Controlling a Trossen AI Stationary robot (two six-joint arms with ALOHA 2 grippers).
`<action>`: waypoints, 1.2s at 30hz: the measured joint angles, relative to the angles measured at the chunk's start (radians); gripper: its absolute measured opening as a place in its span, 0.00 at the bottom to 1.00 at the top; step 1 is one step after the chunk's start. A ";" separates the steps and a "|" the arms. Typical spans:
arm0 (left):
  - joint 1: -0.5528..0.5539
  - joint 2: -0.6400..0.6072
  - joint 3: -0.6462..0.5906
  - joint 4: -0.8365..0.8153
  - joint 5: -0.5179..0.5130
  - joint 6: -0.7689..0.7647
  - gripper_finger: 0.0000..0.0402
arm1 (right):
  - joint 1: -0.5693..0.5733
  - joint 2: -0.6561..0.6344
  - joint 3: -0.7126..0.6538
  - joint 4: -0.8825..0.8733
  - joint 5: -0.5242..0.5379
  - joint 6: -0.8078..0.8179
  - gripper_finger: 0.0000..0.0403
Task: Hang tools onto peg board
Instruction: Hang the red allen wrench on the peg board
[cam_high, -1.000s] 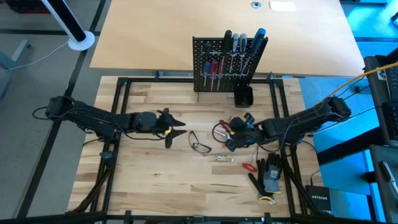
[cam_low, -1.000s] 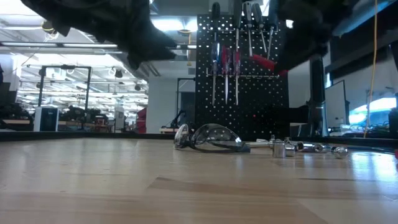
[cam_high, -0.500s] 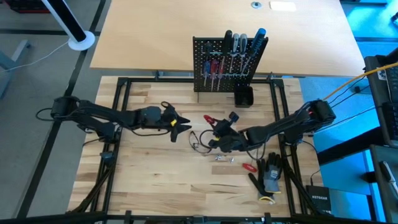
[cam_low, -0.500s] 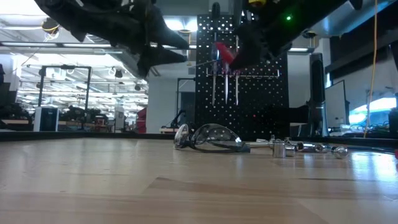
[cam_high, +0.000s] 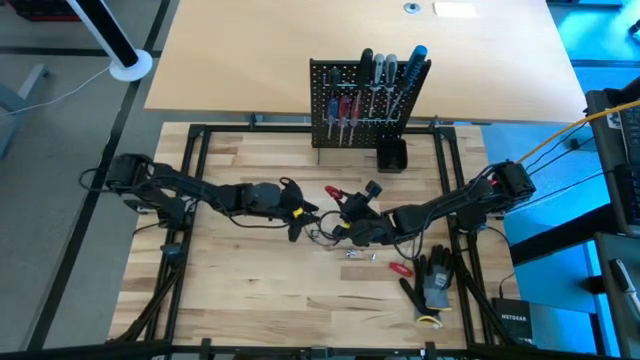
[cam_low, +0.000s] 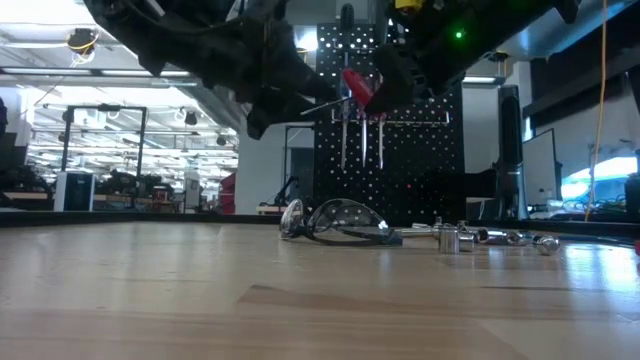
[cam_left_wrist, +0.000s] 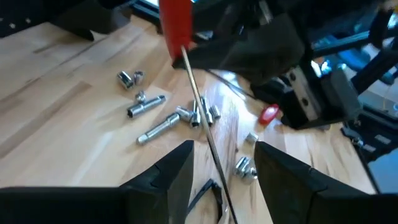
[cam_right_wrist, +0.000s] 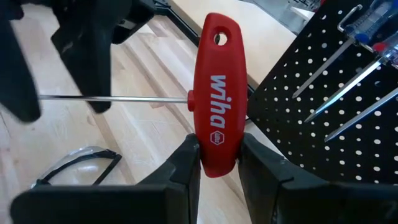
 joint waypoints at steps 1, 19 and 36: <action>-0.003 0.007 0.002 -0.002 0.000 0.004 0.40 | 0.000 0.000 0.000 0.000 0.000 0.000 0.22; -0.002 0.018 0.005 -0.012 -0.001 0.084 0.22 | 0.000 0.000 0.000 -0.001 -0.026 -0.002 0.22; -0.003 0.016 0.002 -0.020 -0.011 0.177 0.01 | 0.007 -0.010 0.000 -0.012 -0.081 0.010 0.33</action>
